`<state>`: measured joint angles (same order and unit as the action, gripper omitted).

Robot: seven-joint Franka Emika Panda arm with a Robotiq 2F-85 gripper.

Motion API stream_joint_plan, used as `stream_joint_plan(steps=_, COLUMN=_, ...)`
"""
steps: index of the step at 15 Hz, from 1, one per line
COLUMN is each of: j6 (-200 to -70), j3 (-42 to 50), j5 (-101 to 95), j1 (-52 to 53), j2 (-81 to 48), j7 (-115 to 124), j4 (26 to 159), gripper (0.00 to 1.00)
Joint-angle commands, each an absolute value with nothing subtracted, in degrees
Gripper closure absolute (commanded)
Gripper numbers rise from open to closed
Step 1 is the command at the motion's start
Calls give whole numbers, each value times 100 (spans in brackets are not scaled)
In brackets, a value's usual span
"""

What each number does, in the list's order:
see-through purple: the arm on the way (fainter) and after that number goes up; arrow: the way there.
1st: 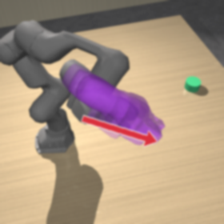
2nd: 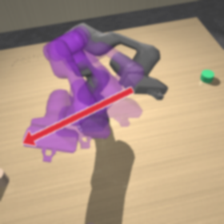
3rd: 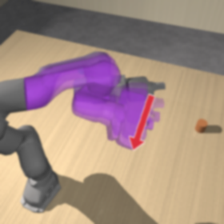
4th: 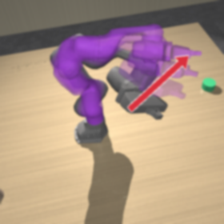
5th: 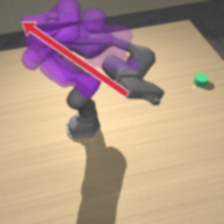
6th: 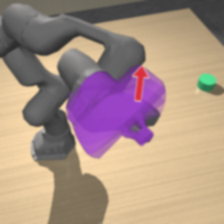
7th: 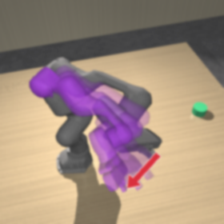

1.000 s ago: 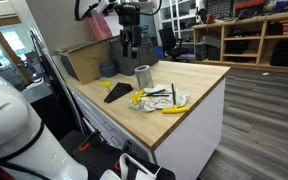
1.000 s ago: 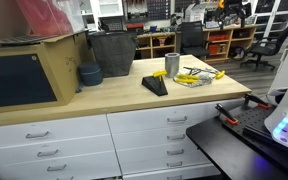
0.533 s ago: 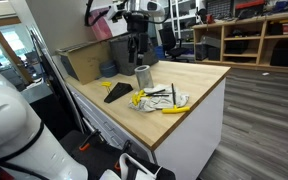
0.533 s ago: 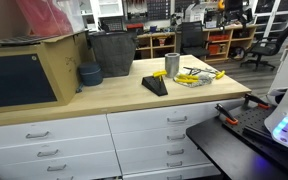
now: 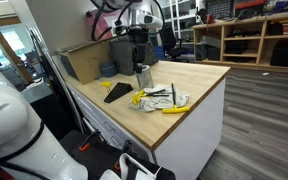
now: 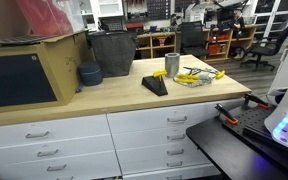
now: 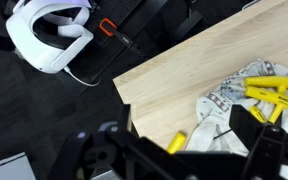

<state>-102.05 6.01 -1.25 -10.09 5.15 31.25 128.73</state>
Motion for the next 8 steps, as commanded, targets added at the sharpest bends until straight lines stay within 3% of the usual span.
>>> stream_joint_plan(steps=1, j6=-10576, j3=556, j5=-345, j1=-910, j2=-58, j7=3993, j4=12905, gripper=0)
stream_joint_plan(steps=8, j6=-10670, j3=643, j5=-493, j1=-603, j2=-1217, j7=5024, j4=12779, gripper=0)
